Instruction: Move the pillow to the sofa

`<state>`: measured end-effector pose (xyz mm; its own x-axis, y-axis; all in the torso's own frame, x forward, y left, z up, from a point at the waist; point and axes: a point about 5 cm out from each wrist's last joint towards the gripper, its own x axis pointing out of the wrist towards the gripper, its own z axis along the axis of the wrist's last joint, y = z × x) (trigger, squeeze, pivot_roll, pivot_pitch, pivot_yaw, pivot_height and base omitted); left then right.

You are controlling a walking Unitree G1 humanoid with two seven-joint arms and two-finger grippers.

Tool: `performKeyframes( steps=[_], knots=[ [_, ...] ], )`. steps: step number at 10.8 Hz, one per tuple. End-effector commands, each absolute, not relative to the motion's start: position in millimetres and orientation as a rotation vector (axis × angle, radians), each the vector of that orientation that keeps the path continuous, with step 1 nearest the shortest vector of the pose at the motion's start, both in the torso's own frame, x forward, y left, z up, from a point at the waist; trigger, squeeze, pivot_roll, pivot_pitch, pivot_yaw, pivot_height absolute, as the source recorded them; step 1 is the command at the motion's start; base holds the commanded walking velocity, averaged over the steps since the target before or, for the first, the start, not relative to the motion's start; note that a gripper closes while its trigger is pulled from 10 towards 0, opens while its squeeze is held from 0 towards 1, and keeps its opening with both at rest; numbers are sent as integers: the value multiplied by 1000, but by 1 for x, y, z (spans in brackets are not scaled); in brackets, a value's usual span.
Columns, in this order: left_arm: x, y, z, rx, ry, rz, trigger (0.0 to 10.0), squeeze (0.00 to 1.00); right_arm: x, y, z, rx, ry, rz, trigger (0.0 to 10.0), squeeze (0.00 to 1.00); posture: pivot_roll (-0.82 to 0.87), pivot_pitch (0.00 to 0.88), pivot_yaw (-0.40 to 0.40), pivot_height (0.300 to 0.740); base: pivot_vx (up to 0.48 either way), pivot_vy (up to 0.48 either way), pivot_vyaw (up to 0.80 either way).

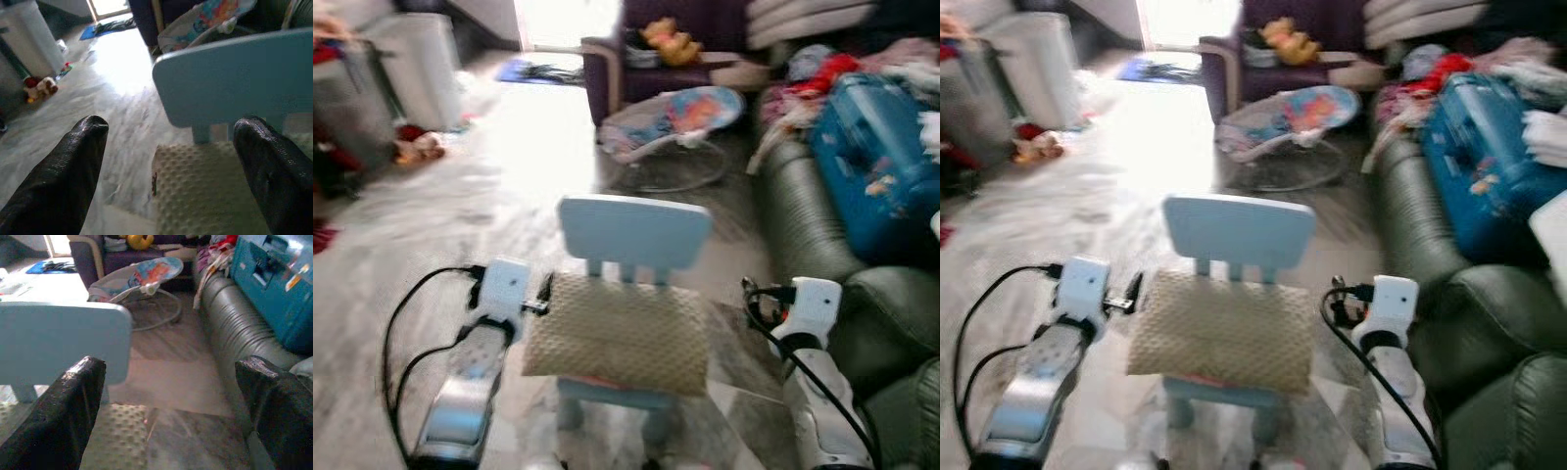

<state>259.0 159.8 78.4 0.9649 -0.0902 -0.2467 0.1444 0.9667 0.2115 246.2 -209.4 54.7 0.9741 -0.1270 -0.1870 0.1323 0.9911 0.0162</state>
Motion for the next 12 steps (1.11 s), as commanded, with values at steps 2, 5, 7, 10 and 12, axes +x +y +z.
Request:
performKeyframes(
  steps=[2,5,7,10,12],
  knots=[
    [260,160,80,212,224,-120,10000,0,247,-205,53,32,187,-114,10000,0,-34,0,-21,740,0,426,0],
    [267,156,91,266,175,-95,10000,0,253,-203,56,19,184,-88,10000,0,-18,0,-43,740,0,0,0],
    [267,156,98,254,153,-80,10000,0,254,-199,56,4,191,-58,10000,0,-3,0,-53,740,0,0,0],
    [255,150,82,210,213,-89,10000,0,251,-201,52,1,214,-52,10000,0,-6,0,-67,740,0,0,-190],
    [256,147,83,207,206,-94,10000,0,252,-199,52,-5,215,-42,10000,0,-8,0,-66,740,0,0,-528]
  ],
)
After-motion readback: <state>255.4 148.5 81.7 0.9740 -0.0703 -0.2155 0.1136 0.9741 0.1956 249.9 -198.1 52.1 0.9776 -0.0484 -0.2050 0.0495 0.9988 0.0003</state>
